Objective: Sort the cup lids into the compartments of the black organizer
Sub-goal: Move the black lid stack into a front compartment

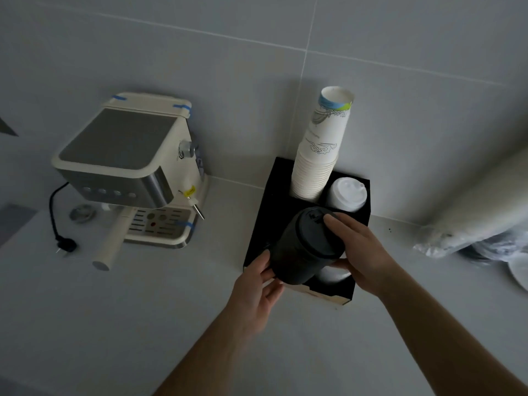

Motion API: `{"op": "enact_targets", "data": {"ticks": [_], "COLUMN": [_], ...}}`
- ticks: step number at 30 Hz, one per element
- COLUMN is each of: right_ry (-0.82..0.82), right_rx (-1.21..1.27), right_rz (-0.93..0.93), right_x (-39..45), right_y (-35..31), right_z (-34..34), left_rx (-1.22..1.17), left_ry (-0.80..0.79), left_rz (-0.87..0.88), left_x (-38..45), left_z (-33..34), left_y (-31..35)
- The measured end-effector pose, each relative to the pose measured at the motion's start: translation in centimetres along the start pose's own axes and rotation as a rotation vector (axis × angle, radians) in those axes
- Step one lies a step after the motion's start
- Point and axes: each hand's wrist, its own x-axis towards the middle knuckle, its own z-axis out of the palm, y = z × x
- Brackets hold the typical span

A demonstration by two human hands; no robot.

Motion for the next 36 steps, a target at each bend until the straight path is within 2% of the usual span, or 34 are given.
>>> {"op": "enact_targets", "data": {"ticks": [5,14,20,31,36], "right_ry": [-0.029,-0.082,-0.088,-0.064,-0.029], "right_rx": [-0.046,-0.106,-0.117,-0.330,-0.335], "right_rz": [0.009,0.028,0.044,-0.112,-0.136], "right_x": [2.7,7.6,9.7,10.8,10.3], "right_y": [0.0,1.0,1.9,4.0,4.3], "right_z": [1.9,3.7,4.1,4.6,4.7], "left_rx": [0.057,0.001,0.077,0.134,0.159], "left_ry": [0.015,0.036,0.073,0.045,0.067], "left_rz": [-0.005,-0.004,-0.023,-0.080,-0.062], "left_x": [0.6,3.3,5.5,7.0,7.3], "left_z": [0.1,0.9,0.9,0.7,1.1], "left_y": [1.4,3.0,3.4,3.9,3.7]}}
